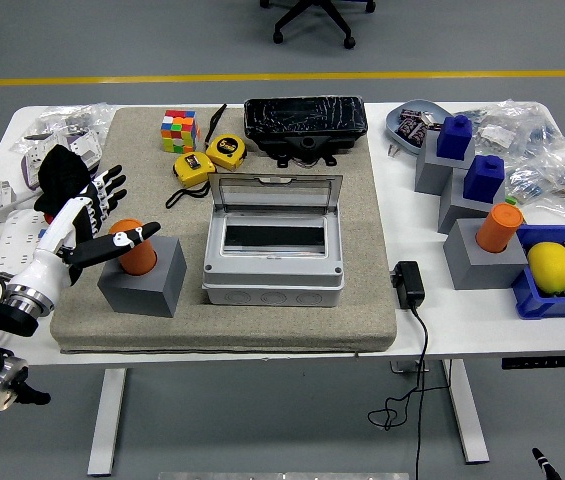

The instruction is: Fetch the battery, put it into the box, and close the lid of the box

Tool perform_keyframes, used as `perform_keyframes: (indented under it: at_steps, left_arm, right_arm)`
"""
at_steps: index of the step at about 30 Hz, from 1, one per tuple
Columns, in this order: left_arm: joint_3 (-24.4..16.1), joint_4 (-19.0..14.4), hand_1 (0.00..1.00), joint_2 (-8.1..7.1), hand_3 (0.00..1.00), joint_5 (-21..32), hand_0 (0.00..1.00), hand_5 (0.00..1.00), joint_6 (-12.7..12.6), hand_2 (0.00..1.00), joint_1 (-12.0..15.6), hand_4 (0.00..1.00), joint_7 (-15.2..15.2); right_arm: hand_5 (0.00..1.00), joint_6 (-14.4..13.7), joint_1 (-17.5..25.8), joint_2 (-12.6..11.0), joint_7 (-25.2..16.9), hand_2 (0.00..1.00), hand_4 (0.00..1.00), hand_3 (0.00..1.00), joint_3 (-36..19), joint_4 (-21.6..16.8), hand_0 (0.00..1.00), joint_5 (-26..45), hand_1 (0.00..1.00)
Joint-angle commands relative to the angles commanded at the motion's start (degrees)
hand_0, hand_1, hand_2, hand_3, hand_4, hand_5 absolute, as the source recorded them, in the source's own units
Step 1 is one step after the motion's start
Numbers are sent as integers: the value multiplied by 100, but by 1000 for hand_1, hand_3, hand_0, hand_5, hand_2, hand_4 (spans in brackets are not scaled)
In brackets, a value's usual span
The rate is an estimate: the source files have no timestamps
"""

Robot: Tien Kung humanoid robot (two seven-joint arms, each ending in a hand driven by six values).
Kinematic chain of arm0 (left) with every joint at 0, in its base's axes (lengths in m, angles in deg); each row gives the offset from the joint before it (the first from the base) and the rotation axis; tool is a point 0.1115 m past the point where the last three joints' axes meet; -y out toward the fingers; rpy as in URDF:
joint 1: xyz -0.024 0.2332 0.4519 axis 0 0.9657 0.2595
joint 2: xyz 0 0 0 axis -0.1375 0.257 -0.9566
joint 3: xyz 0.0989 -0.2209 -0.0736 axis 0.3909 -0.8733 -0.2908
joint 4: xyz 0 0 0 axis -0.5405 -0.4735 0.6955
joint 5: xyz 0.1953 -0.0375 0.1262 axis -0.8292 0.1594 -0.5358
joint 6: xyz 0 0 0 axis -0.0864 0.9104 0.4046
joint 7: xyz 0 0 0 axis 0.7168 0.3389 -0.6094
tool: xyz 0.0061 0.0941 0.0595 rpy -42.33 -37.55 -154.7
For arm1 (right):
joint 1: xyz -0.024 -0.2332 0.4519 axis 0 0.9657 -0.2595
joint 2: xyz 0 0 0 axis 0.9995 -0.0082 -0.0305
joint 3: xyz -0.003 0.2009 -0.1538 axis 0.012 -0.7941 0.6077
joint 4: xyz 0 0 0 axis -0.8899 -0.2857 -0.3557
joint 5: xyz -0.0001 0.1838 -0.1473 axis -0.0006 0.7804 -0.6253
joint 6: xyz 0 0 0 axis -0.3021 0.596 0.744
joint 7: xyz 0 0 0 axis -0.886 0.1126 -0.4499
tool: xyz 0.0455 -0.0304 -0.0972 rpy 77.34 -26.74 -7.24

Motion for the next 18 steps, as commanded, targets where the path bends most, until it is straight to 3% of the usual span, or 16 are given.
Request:
perform_keyframes:
  at_steps: [10, 18]
  left_arm:
    - [193, 145, 998, 2, 998, 224, 998, 230, -74, 998, -1, 998, 14]
    - [353, 192, 998, -7, 998, -48, 998, 234, -87, 998, -7, 998, -52]
  right_arm:
    - [998, -6, -4, 6, 6, 728, 998, 766, 29, 0, 854, 34, 745]
    - [998, -17, -1, -3, 10, 727, 998, 766, 17, 0, 854, 44, 745]
